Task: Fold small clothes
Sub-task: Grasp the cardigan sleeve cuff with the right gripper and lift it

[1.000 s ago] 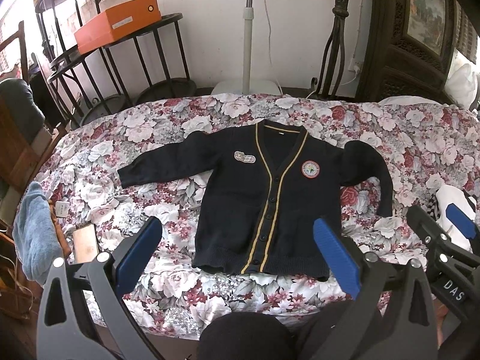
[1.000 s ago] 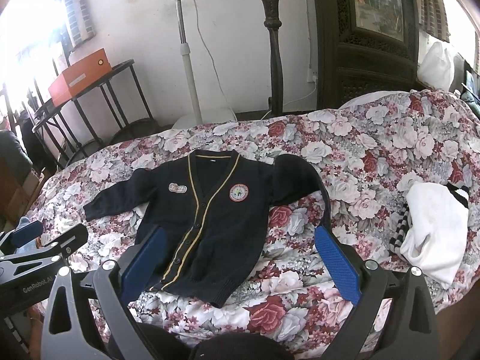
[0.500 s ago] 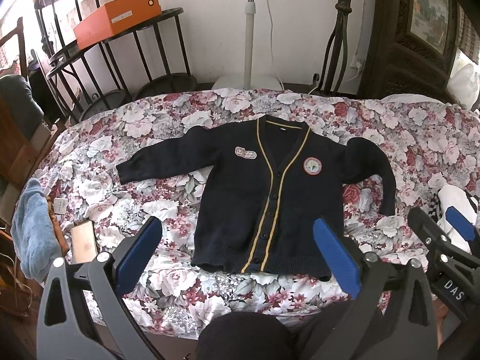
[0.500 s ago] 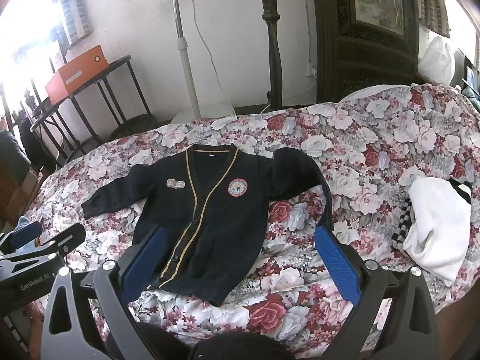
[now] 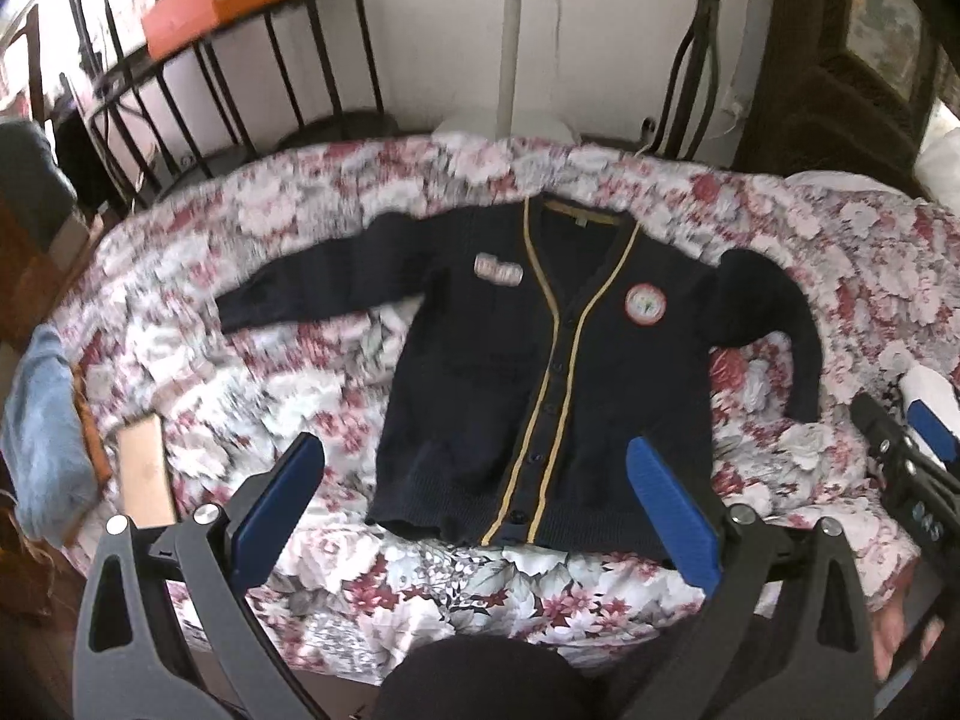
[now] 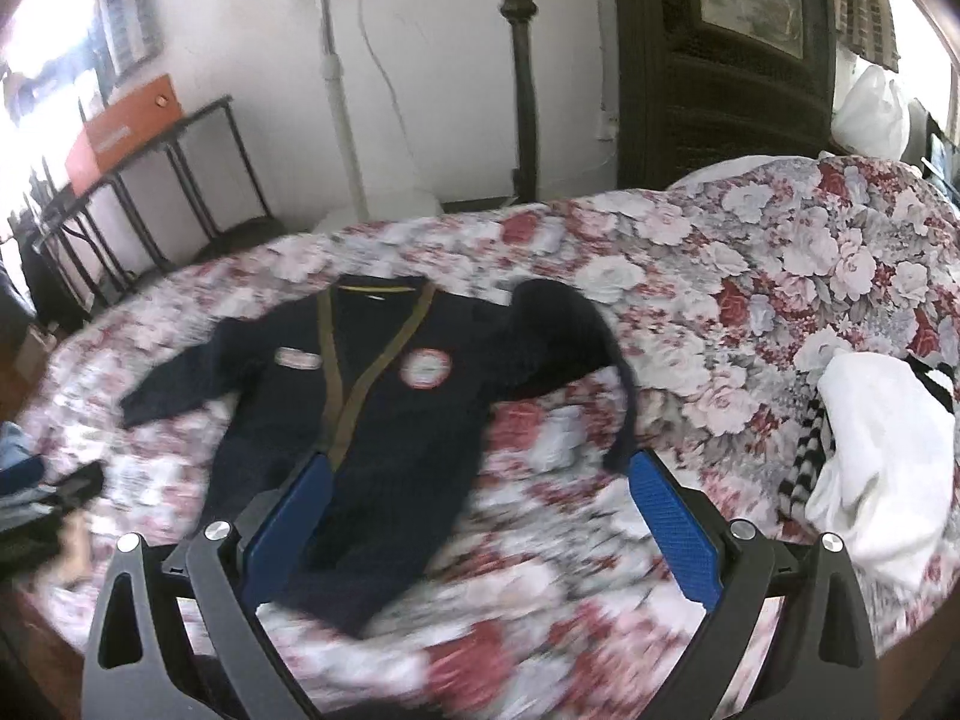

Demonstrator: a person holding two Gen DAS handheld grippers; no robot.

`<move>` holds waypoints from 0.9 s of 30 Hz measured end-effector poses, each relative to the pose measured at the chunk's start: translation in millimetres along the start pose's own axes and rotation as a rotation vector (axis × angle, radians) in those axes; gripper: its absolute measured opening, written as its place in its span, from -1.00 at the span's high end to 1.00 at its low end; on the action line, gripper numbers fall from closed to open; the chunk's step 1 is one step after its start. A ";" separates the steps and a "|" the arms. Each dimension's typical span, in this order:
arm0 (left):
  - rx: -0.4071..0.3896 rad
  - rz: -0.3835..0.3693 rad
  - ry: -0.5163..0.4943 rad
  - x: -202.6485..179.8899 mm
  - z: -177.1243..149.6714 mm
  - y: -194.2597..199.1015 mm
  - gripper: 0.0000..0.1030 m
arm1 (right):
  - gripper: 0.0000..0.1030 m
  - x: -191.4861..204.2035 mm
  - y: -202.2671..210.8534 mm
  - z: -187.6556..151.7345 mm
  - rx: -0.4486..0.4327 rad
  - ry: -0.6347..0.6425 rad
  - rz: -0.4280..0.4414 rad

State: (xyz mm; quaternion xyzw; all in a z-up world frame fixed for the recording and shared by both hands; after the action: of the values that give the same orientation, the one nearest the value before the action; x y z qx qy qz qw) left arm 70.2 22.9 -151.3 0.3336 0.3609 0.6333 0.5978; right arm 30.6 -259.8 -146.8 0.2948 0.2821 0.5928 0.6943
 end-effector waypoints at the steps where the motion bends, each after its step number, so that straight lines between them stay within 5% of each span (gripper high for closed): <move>1: 0.010 0.014 0.011 3.1 -6.3 -12.7 -0.91 | -0.93 -11.3 -14.9 -6.6 0.019 0.010 -0.020; 8: 0.088 0.101 0.094 17.3 -27.8 -74.9 -0.91 | -0.92 -80.8 -102.0 -49.0 0.154 -0.130 0.017; 12: 0.058 0.050 0.184 25.8 -21.6 -73.3 -0.91 | -0.92 -91.9 -137.0 -33.4 0.154 -0.118 0.011; 16: 0.116 0.028 0.213 24.7 -25.3 -81.2 -0.91 | -0.83 -101.5 -185.9 -48.4 0.305 -0.101 -0.024; 18: 0.149 0.011 0.235 25.3 -28.0 -85.9 -0.91 | 0.10 -102.8 -201.9 -59.6 0.368 -0.122 0.007; 20: 0.168 0.000 0.252 26.4 -29.9 -88.3 -0.91 | 0.77 -112.7 -196.7 -51.6 0.332 -0.175 0.027; 22: 0.170 -0.001 0.257 27.3 -30.2 -89.6 -0.91 | 0.77 -131.9 -182.3 -25.8 0.264 -0.239 0.065; 26: 0.165 0.016 0.238 22.9 -25.2 -92.3 -0.91 | 0.76 -213.1 -155.0 35.7 0.174 -0.330 -0.082; 27: 0.163 0.019 0.236 21.8 -23.2 -93.3 -0.91 | 0.23 -244.1 -159.4 40.6 0.235 -0.366 -0.146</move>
State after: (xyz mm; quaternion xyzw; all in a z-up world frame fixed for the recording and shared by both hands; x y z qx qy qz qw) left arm 97.2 45.6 -243.4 0.3078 0.4758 0.6422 0.5162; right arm 131.7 -524.1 -228.0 0.4549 0.2391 0.4407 0.7360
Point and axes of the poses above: each gripper's, at about its wrist camera, not at the fingertips, and y roughly against the way its jaws point, x to its left, z to its top, the point moved 9 cm from there along -y, roughly the way its jaws point, and after that the axes turned 7 degrees about y, right-handed, at the moved point
